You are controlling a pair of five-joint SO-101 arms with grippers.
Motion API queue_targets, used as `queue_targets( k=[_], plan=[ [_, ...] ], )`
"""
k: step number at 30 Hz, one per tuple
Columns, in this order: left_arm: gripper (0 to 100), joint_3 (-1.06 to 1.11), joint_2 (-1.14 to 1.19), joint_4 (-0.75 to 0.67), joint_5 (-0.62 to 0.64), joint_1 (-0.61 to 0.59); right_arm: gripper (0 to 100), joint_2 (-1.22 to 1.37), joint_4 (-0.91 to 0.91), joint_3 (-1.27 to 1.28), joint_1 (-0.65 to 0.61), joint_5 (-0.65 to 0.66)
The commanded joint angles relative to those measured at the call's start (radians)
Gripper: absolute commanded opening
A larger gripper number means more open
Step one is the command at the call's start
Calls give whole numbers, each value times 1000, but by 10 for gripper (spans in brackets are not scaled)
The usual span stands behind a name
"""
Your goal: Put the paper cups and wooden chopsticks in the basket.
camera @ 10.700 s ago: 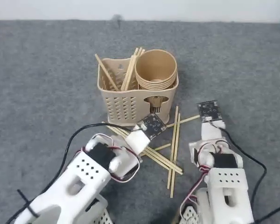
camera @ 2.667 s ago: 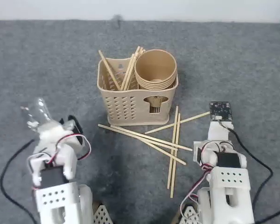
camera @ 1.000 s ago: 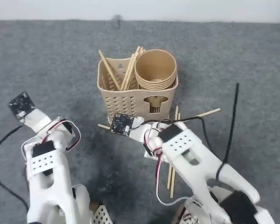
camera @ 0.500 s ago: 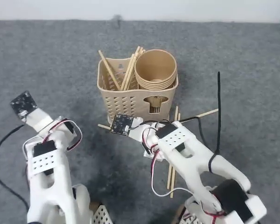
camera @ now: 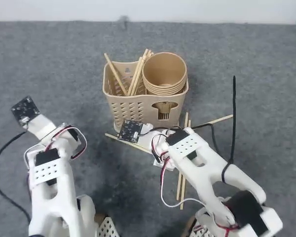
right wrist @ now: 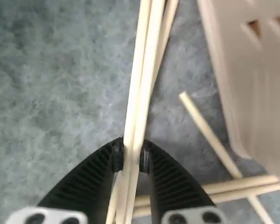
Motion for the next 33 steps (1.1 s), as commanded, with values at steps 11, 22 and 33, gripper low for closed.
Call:
queue_targets(
  k=[11,22,33],
  plan=[
    [80,-39,3,-28,-12,6,12,-590,331,124,-8,11],
    [80,-39,3,-28,-12,5,12,-877,285,422,662,379],
    [80,-38,3,-28,-12,3,97,-888,275,451,1061,397]
  ],
)
